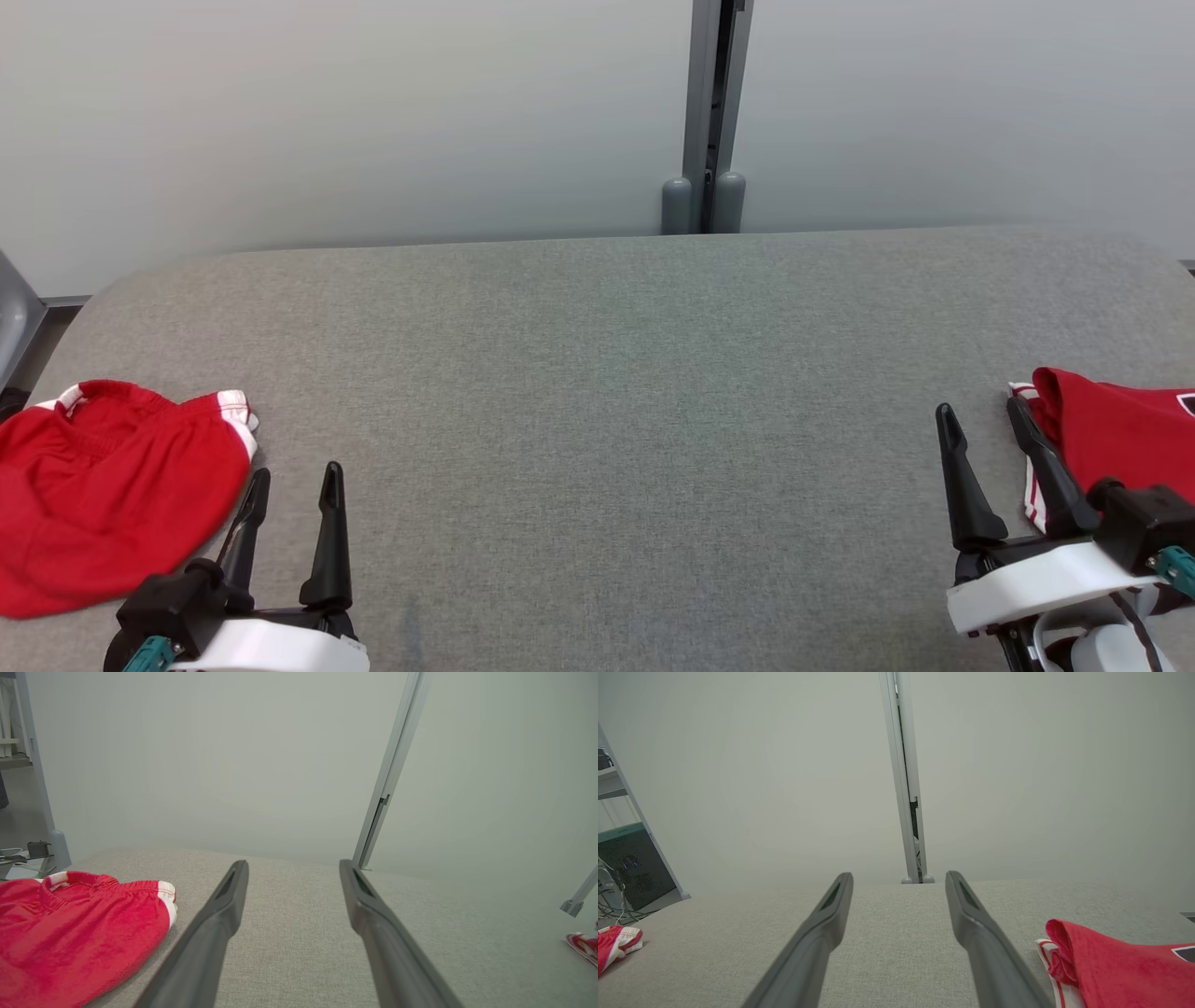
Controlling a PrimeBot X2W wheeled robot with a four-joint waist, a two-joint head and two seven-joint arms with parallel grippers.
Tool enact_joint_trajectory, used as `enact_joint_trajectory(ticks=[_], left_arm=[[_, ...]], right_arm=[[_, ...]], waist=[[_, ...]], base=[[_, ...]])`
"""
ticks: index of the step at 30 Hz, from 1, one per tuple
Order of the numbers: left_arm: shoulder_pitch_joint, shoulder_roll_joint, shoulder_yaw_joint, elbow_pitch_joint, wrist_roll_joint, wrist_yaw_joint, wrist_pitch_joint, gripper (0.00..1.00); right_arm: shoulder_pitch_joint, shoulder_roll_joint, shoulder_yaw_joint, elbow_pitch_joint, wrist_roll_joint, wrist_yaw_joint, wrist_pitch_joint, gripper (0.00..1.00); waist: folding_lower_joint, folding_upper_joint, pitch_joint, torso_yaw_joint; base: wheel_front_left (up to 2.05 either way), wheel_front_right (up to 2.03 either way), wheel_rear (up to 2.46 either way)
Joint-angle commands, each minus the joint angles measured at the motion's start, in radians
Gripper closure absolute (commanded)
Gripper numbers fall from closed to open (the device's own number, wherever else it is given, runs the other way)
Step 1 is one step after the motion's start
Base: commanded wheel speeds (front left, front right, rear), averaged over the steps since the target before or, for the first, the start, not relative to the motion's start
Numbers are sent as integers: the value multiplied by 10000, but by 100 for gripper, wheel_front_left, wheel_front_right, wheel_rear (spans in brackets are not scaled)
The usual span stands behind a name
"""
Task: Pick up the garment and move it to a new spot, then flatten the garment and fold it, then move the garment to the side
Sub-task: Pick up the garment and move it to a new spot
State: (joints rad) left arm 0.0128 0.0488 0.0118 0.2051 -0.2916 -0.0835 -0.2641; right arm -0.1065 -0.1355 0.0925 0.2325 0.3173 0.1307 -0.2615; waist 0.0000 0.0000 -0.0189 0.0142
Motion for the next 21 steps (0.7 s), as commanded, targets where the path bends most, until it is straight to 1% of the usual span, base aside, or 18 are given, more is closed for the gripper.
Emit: enact_joint_trajectory(ticks=[1, 4, 7, 14, 15, 21], left_arm=[[-183, 35, 65, 15, 36, -55, 2, 0], [-230, 41, 72, -1, 62, -26, 2, 0], [-260, 38, 127, 56, 100, -58, 2, 0], [-142, 34, 164, 113, 236, 49, 2, 0], [-142, 34, 164, 113, 236, 49, 2, 0], [-92, 36, 302, 152, 313, 190, 2, 0]], right_arm=[[-37, -34, -22, -36, 37, 2, -49, 0], [10, -62, 20, -22, 61, 2, -49, 0], [32, -80, 61, 9, 88, 2, -49, 0], [7, -31, 323, 162, 155, 2, -49, 0], [7, -31, 323, 162, 155, 2, -49, 0], [-102, -41, 691, 249, 228, 2, -49, 0]], waist=[[0, 0, -7, 97], [0, 0, -13, 352], [0, 0, -29, 752], [0, 0, -72, 1932], [0, 0, -72, 1932], [0, 0, -47, 2964]], base=[[0, 0, 0], [0, 0, 0], [0, 0, 0], [0, 0, 0], [0, 0, 0], [0, 0, 0]])
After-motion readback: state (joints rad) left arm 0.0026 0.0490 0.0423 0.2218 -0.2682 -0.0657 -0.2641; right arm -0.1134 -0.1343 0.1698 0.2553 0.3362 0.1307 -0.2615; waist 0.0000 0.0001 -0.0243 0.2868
